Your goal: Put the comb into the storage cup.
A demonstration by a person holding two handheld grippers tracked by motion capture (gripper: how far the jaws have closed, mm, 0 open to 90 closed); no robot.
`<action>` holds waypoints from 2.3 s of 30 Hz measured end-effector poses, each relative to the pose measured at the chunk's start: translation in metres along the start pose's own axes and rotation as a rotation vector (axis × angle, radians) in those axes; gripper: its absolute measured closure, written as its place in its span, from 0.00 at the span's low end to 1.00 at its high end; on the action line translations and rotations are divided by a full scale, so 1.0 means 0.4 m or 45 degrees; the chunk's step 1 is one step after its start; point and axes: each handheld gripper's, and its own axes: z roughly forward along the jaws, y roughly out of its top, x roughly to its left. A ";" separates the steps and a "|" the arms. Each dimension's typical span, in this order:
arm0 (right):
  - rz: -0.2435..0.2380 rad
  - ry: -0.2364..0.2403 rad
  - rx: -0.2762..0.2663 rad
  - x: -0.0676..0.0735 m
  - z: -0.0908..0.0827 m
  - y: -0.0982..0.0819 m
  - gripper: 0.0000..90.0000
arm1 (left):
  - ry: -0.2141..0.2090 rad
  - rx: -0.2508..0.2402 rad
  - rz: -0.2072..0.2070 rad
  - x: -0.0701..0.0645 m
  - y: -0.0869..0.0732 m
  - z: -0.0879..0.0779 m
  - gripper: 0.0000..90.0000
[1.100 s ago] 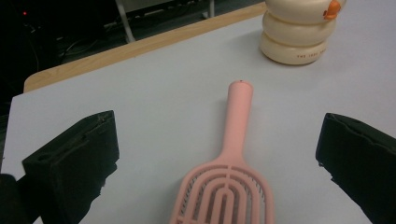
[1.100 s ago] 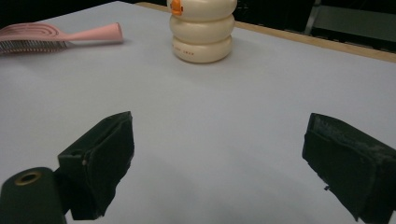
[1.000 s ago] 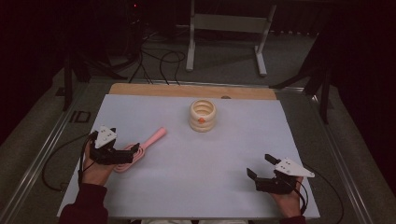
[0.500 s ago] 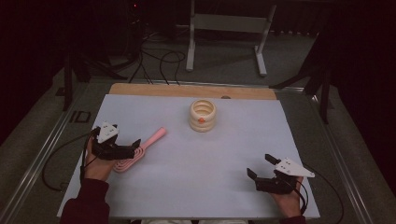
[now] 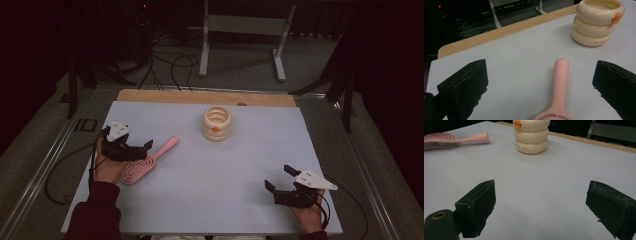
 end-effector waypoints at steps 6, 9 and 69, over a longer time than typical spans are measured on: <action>0.000 -0.001 -0.001 0.000 -0.001 0.000 0.10 | 0.005 0.000 -0.016 0.006 0.008 0.018 0.01; -0.002 -0.002 -0.002 -0.001 0.000 0.000 0.10 | 0.008 0.001 -0.038 0.009 0.009 0.027 0.01; -0.014 0.014 0.011 -0.004 -0.002 -0.002 0.10 | -0.081 0.527 -0.237 -0.102 -0.008 0.257 1.00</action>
